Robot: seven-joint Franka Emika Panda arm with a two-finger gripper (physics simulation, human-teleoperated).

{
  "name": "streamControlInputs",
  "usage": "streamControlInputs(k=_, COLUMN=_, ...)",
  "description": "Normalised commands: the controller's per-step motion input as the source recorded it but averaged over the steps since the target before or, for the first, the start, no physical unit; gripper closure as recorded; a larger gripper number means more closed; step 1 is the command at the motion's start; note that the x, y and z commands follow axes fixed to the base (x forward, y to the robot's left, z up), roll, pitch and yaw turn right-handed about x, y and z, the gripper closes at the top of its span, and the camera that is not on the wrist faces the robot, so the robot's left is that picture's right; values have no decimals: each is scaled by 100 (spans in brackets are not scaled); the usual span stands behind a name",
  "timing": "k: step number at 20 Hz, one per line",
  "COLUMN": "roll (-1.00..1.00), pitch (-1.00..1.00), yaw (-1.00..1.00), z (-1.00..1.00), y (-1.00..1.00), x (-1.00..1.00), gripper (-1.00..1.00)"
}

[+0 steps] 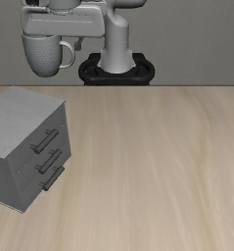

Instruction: Pick up the porcelain mug on the table and place it on the white cabinet

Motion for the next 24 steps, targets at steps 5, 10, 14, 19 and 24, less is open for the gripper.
streamControlInputs(k=5, roll=0, pitch=0, yaw=0, z=0, y=-100, x=0, gripper=100)
streamControlInputs(k=10, roll=0, pitch=0, yaw=0, z=-20, y=-20, x=60, gripper=100)
streamControlInputs(k=14, roll=0, pitch=0, yaw=0, z=-100, y=0, x=0, gripper=100)
streamControlInputs(k=19, roll=0, pitch=0, yaw=0, z=-20, y=0, x=0, gripper=-100)
streamControlInputs(k=24, roll=0, pitch=0, yaw=0, z=0, y=0, x=0, gripper=-100)
